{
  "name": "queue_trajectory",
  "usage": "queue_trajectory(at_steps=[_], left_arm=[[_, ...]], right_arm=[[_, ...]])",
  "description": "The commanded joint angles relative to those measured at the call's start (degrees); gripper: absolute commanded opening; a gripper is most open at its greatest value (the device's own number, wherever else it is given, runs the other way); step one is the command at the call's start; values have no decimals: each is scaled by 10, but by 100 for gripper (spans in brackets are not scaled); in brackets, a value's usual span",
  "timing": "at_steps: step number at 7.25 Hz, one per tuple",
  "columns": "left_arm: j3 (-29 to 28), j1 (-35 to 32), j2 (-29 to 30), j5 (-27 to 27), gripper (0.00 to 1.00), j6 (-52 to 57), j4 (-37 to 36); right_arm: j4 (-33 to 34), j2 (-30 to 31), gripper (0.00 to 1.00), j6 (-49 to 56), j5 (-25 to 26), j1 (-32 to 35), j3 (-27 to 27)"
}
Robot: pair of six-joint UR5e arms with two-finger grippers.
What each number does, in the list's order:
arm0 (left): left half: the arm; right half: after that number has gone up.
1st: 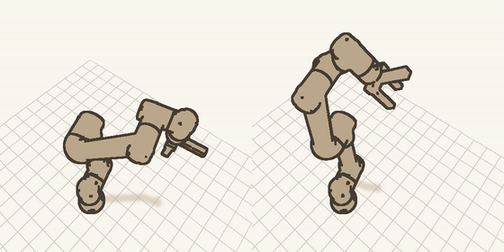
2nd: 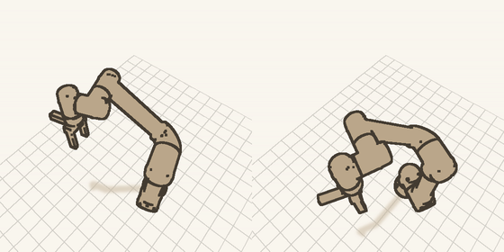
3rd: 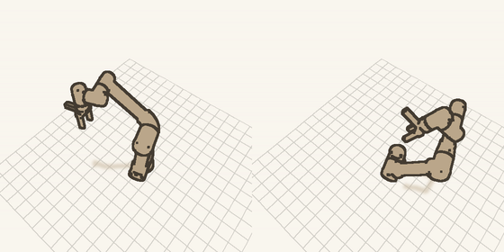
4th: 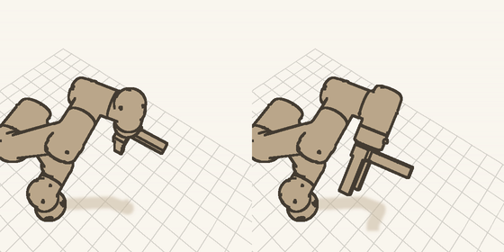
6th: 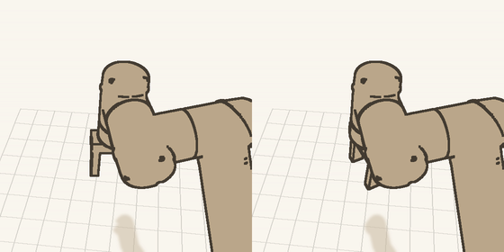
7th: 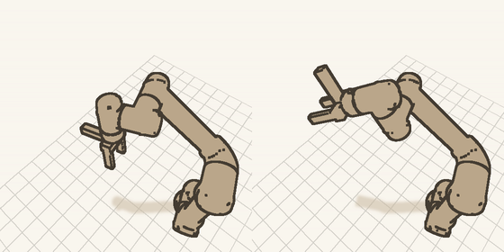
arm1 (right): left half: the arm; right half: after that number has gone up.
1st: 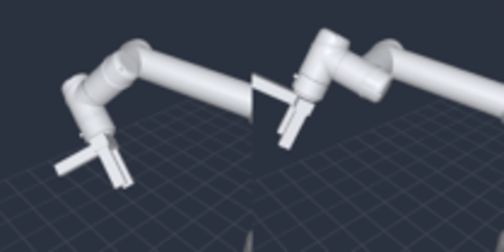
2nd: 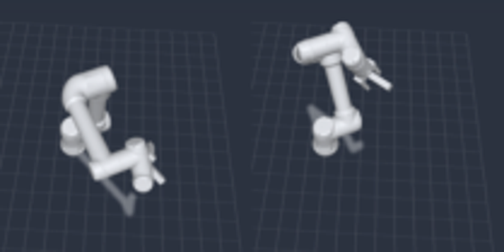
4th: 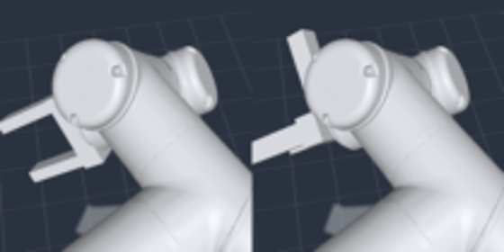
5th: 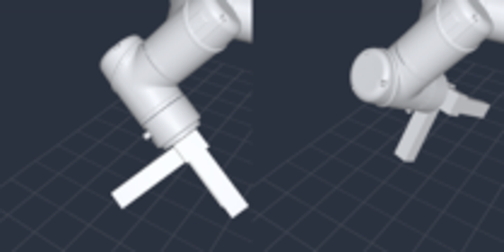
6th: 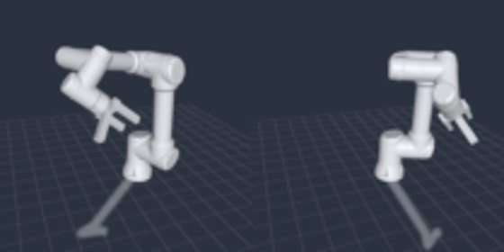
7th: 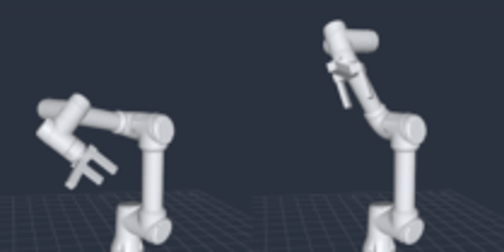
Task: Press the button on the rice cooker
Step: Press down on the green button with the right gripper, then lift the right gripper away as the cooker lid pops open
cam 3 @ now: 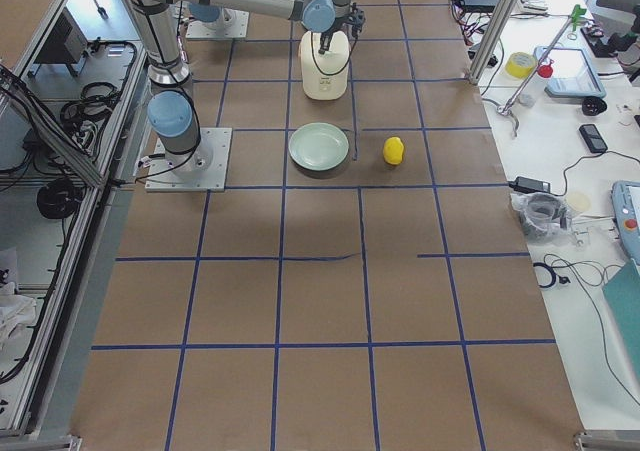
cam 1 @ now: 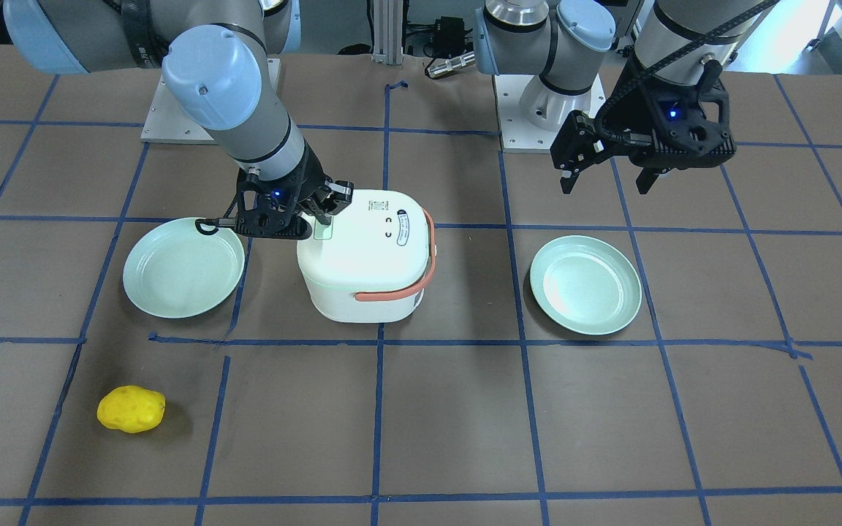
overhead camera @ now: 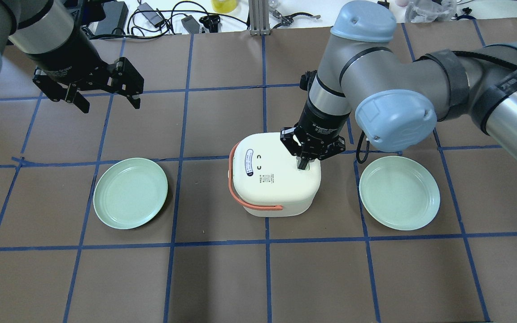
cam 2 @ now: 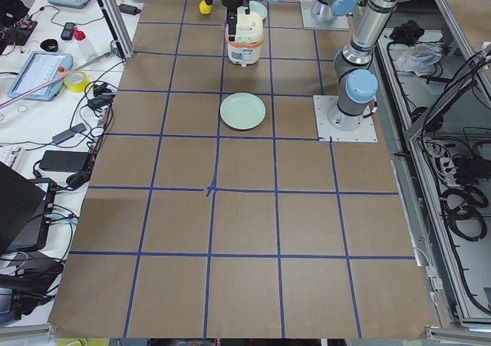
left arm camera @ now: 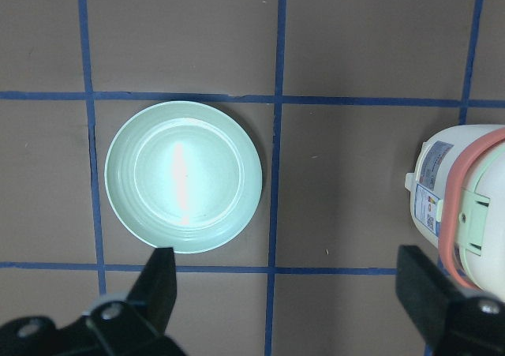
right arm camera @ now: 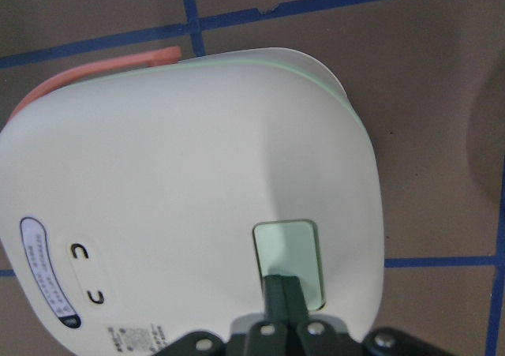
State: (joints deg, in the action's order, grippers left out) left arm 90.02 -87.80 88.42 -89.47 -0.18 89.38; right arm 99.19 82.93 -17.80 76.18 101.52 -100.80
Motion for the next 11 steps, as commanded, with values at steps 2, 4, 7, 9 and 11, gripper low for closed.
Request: queue_trajectory(at_steps=[2, 4, 7, 9, 11], left_arm=[[0, 0, 0, 0, 100, -1, 0], [0, 0, 0, 0, 100, -1, 0], [0, 0, 0, 0, 100, 0, 0], [0, 0, 0, 0, 100, 0, 0], [0, 0, 0, 0, 100, 0, 0]], right_arm=[[4, 0, 0, -4, 0, 0, -5], [2, 6, 0, -47, -1, -1, 21], [-28, 7, 80, -108, 15, -3, 106], [-76, 7, 95, -92, 55, -14, 156], [-97, 10, 100, -35, 80, -36, 161]])
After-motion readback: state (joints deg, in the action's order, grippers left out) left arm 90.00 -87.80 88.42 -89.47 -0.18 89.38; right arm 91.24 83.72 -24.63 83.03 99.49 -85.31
